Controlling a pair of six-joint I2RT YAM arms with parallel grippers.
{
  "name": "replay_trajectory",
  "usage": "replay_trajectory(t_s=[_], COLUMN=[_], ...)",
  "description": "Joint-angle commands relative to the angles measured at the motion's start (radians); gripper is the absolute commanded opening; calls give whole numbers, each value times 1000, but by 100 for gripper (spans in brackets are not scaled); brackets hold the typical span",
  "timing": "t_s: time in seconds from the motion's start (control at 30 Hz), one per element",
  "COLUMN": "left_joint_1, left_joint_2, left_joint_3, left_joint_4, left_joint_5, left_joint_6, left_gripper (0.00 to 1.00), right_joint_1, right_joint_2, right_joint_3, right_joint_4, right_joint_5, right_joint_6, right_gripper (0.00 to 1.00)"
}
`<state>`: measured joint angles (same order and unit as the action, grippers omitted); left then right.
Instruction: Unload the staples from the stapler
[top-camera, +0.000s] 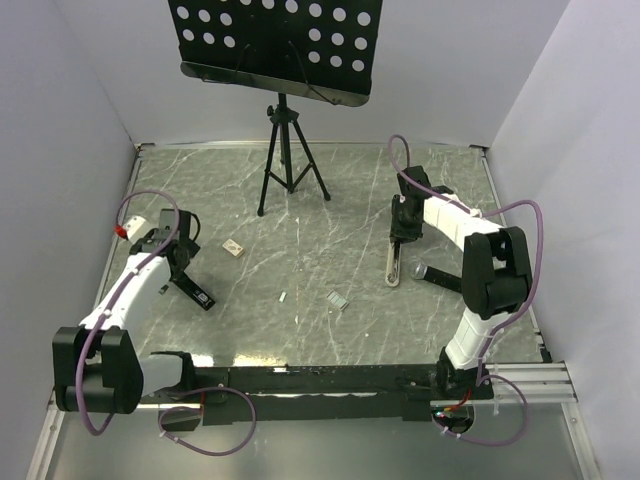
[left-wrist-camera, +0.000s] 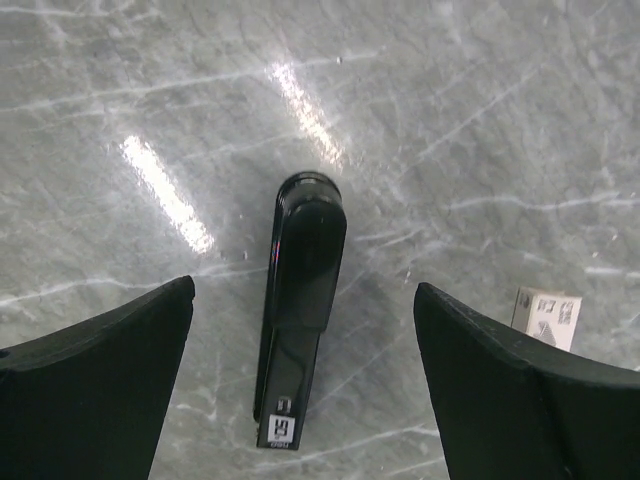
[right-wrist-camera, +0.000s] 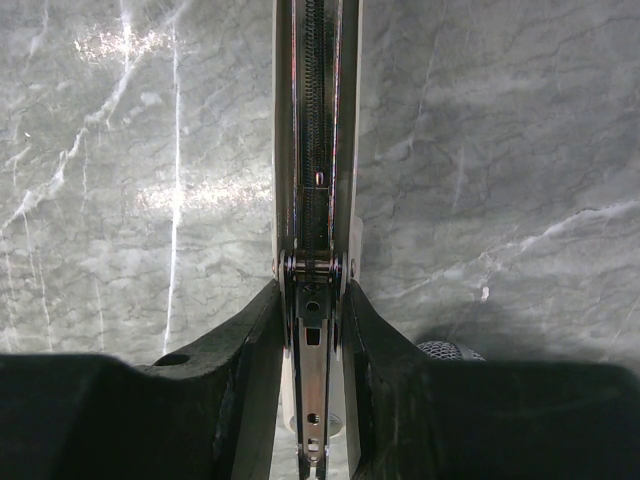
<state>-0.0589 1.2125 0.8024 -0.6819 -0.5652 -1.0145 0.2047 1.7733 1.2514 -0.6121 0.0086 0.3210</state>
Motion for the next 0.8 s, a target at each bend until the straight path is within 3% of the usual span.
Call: replay_trajectory(t_s=[0.0, 0.17, 0.4, 0.6, 0.77], left_joint_1=[43, 57, 57, 57, 57], left_joint_2=[-11, 8, 27, 62, 68], left_joint_3=[-2, -8, -22, -31, -32], left_joint_4=[73, 105, 97, 104, 139], left_joint_5=[14, 89, 61, 86, 100], left_joint_6=[28, 48, 17, 13, 44], left_gripper=[94, 93, 88, 77, 76], right_joint_1=[-7, -4, -4, -5, -5], right_joint_2=[8, 17, 3, -23, -77], right_joint_3=[19, 13, -13, -40, -52], right_joint_4=[41, 52, 69, 77, 66], right_joint_5=[17, 25, 14, 10, -2], right_joint_6=[-2, 3, 3, 4, 7], right_gripper=[26, 27, 34, 45, 54])
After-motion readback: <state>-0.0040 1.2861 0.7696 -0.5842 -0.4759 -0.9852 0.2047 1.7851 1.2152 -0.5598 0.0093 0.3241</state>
